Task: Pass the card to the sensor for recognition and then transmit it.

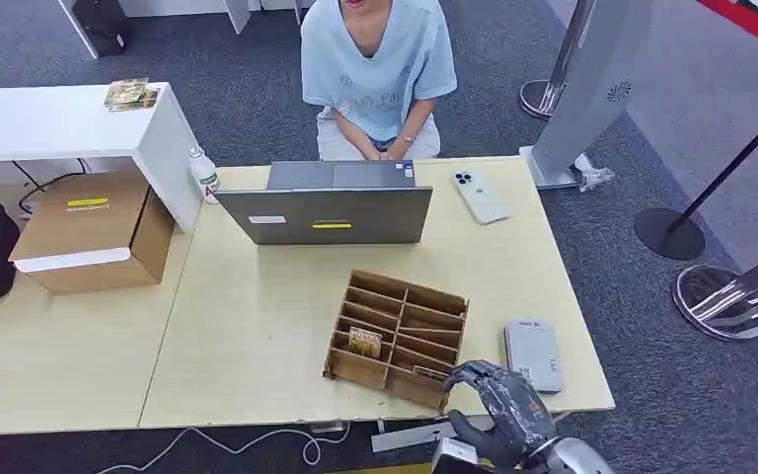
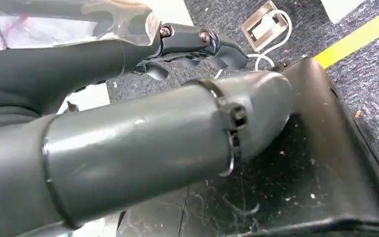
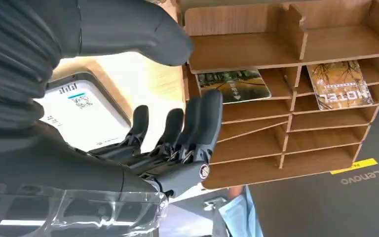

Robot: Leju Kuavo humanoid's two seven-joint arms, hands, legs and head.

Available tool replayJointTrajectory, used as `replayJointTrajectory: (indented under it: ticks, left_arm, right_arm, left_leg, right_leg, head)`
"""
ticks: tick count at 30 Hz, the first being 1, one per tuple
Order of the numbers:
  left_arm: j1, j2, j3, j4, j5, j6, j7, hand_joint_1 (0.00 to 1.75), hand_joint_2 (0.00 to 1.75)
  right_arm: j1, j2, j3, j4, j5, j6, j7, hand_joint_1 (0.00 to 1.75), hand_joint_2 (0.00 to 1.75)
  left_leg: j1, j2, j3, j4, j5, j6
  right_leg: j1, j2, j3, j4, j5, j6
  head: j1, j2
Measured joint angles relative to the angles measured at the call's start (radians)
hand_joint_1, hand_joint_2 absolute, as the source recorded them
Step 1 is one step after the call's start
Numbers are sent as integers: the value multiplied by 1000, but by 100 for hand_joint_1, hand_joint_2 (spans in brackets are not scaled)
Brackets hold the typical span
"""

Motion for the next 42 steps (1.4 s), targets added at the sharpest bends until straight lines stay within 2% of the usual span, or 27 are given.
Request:
replayJointTrajectory:
  ticks: [1,2,8,12,14,17,21,23,25,30,32,34,36,38,42]
  left_arm:
    - [0,0,0,0,0,0,-1,0,0]
    - [0,0,0,0,0,0,-2,0,0]
    - [0,0,0,0,0,-2,-5,0,0]
    - [0,0,0,0,0,-2,-6,0,0]
    - [0,0,0,0,0,-2,-6,0,0]
    - [0,0,0,0,0,-3,-7,0,0]
    - [0,0,0,0,0,-5,-8,0,0]
    - [0,0,0,0,0,-6,-9,0,0]
    - [-1,0,0,0,0,-7,-10,0,0]
    - [-1,0,0,0,0,-10,-10,0,0]
    - [-1,0,0,0,0,-11,-10,0,0]
    - [-1,0,0,0,0,-14,-10,0,0]
    - [-1,0,0,0,0,-17,-11,0,0]
    - [-1,0,0,0,0,-18,-11,0,0]
    - [-1,0,0,0,0,-19,-13,0,0]
  right_arm:
    - [-2,5,0,0,4,2,1,98,175]
    - [-3,8,1,0,7,4,2,105,175]
    - [-10,19,-2,1,9,13,-4,101,175]
    - [-15,21,-3,5,9,18,-11,84,175]
    - [-18,24,-3,7,9,23,-13,86,175]
    - [-22,28,-4,9,9,24,-13,75,175]
    - [-27,35,-9,11,12,26,-14,75,175]
    - [-28,39,-11,13,16,31,-16,82,175]
    - [-30,44,-12,18,24,34,-19,80,175]
    - [-38,56,-13,27,38,34,-19,91,175]
    - [-38,64,-18,28,48,32,-19,87,175]
    - [-38,70,-23,28,59,32,-13,93,175]
    - [-38,76,-28,28,67,34,-11,89,175]
    - [-39,82,-29,28,74,40,-11,93,175]
    - [-42,98,-29,30,112,45,-7,87,175]
  left_leg:
    - [0,0,0,0,0,0]
    - [0,0,0,0,0,0]
    - [0,0,0,0,0,0]
    - [0,0,0,0,0,0]
    - [0,0,0,0,0,0]
    - [0,0,0,0,0,0]
    - [0,0,0,0,0,0]
    - [0,0,0,0,0,0]
    - [0,0,0,0,0,0]
    - [0,0,0,0,0,0]
    - [0,0,0,0,0,0]
    - [0,0,0,0,0,0]
    - [0,0,0,0,0,0]
    - [0,0,0,0,0,0]
    - [0,0,0,0,0,0]
  right_leg:
    - [0,0,0,0,0,0]
    - [0,0,0,0,0,0]
    - [0,0,0,0,0,0]
    - [0,0,0,0,0,0]
    - [0,0,0,0,0,0]
    - [0,0,0,0,0,0]
    - [0,0,0,0,0,0]
    - [0,0,0,0,0,0]
    - [0,0,0,0,0,0]
    - [0,0,0,0,0,0]
    - [0,0,0,0,0,0]
    - [0,0,0,0,0,0]
    - [0,0,0,0,0,0]
    - [0,0,0,0,0,0]
    - [0,0,0,0,0,0]
  head:
    - [0,0]
    - [0,0]
    - [0,0]
    - [0,0]
    - [0,0]
    - [0,0]
    - [0,0]
    - [0,0]
    - [0,0]
    - [0,0]
    - [0,0]
    - [0,0]
    - [0,0]
    - [0,0]
    - [0,0]
